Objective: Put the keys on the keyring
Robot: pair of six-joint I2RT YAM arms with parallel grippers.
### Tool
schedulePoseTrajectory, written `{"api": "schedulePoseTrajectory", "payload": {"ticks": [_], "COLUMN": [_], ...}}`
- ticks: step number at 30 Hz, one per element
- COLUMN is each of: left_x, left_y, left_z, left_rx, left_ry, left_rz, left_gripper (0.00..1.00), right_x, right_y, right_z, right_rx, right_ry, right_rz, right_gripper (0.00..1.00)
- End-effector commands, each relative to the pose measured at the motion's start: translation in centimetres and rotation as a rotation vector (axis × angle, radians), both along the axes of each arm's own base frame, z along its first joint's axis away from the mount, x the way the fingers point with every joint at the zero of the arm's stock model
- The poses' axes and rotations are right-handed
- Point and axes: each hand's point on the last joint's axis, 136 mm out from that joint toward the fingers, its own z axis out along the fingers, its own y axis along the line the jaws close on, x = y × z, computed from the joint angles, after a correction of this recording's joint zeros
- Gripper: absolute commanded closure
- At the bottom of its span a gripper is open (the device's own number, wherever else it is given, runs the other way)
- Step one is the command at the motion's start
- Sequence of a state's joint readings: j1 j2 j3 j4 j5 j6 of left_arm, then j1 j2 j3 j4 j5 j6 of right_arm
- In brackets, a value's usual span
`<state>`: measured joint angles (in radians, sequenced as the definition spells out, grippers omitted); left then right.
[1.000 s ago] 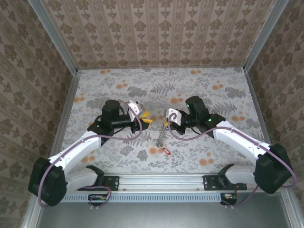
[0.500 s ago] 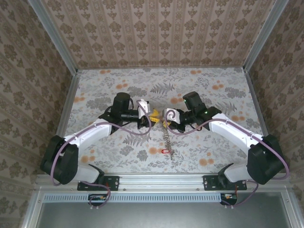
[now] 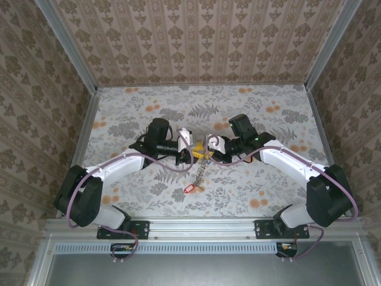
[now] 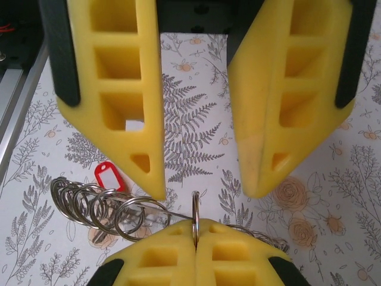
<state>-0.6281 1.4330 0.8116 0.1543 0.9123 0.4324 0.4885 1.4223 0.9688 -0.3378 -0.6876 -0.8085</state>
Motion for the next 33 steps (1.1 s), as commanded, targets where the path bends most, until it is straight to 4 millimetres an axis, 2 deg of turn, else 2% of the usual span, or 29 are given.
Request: {"api": "schedulePoseTrajectory", "payload": {"ticks": [1,6,10,15,16,17,22,28,33], "left_x": [0.2,0.3,0.4,0.3,0.2,0.2,0.8,1.4,1.5], "left_y": [-0.4,-0.7,-0.9,-1.1,-1.1,-1.1,-0.9,-1.2,-1.0], "left_z": [0.2,-0.2,-0.3,-0.5,-0.6,-0.6,-0.8,1.2,2.0], "left_rx": [0.005,0.013,0.024,0.045,0.049,0.05,0.015,-0.114,-0.172], "left_ry": [-0.022,-0.014,-0.018,-0.003,-0.007,-0.008,-0.025,-0.038,-0.033], "left_rz": [-0.018,-0.021,-0.028,-0.056,-0.07,-0.071,-0.026,0.016,0.031], "left_gripper": [0.66,0.67,0.74,0.88,0.95,0.99,1.0,1.0,1.0], "right_x": [0.0,-0.2,-0.4,-0.4,-0.6,-0.6,0.0,0.3,0.5], "right_y": [0.6,0.7,0.6,0.8,0.7,0.6,-0.4,-0.5,-0.4], "right_z": [1.8,1.8,1.6,1.9,2.7,2.8,2.0,1.2,1.3], "right_rx": [0.075,0.09,0.09,0.108,0.119,0.118,0.112,0.161,0.209], "right_ry": [-0.033,-0.026,-0.017,-0.009,-0.031,-0.033,-0.039,-0.056,-0.066], "right_rz": [0.027,0.029,0.032,0.034,0.032,0.028,-0.036,-0.078,-0.091], "right_gripper": [1.0,1.0,1.0,1.0,1.0,1.0,0.91,0.77,0.76]}}
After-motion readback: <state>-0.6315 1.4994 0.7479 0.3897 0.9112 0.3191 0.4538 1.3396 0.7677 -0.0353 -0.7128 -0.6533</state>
